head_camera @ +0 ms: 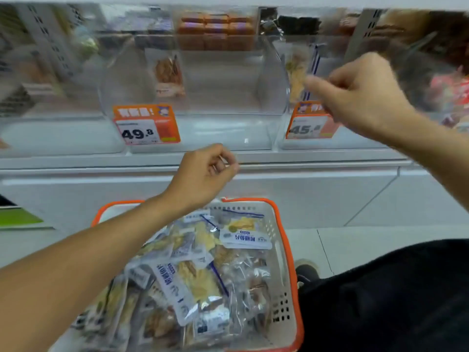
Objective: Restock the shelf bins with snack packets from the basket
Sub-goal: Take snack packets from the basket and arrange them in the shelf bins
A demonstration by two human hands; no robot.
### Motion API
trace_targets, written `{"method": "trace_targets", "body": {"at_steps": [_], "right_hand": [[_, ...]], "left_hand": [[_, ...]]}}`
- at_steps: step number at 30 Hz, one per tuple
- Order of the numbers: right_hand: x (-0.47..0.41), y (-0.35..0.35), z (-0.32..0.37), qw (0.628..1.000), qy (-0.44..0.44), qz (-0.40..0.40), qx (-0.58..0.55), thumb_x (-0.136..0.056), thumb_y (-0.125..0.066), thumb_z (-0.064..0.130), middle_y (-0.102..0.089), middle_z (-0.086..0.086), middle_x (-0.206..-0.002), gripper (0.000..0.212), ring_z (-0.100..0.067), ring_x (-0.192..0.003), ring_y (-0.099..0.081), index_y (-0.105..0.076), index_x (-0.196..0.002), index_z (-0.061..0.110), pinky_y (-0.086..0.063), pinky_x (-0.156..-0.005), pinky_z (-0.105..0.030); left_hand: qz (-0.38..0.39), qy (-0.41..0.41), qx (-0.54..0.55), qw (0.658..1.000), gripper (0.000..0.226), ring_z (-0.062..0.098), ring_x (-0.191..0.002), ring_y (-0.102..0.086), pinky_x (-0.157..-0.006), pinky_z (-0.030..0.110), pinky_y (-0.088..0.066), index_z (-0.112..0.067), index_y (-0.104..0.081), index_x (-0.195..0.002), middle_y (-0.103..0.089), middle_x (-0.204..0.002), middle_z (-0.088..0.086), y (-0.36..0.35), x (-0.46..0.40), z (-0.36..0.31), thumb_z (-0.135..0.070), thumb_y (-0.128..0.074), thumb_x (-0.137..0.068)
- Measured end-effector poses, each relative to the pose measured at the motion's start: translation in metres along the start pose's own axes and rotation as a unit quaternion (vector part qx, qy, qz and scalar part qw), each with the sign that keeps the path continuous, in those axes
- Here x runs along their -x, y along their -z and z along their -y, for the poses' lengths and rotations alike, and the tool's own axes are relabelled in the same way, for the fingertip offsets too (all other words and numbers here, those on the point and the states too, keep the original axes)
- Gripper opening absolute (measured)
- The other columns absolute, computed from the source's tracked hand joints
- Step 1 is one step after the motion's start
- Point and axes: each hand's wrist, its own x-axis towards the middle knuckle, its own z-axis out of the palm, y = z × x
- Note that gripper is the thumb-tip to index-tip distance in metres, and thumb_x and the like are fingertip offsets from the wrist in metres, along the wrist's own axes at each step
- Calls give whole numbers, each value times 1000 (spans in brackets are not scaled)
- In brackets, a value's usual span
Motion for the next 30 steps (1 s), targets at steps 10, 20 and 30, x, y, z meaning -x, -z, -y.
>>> {"method": "trace_targets", "body": {"at_steps": [10, 20, 30], "right_hand": [[146, -236, -5, 868, -38, 445, 218, -90, -65, 34, -56, -14, -124, 44, -33, -106, -60, -50, -124, 10, -49, -80, -39], [141, -235, -3, 872, -34, 449, 191, -85, -60, 11, -64, -13, -70, 19, -29, -68, -62, -66, -68, 6, -57, -68, -39], [70, -104, 87, 906, -116, 297, -278, -90, -71, 9, -73, -22, -79, 15, -26, -69, -72, -72, -91, -6, -61, -68, -35]], "left_hand": [[299, 150, -201, 920, 11, 13, -84, -62, -78, 32, -52, -33, -63, -82, -63, -86, -9, 19, 96, 99, -34, -72, -87], [256, 208, -64, 942, 13, 13, -68, -67, -63, 27, -52, -18, -69, -93, -68, -75, -2, 24, 97, 79, -30, -69, -91], [97, 254, 387, 881, 24, 28, -81, -71, -75, 41, -58, -7, -69, -106, -74, -95, 14, 17, 50, -25, -27, -62, -94]]}}
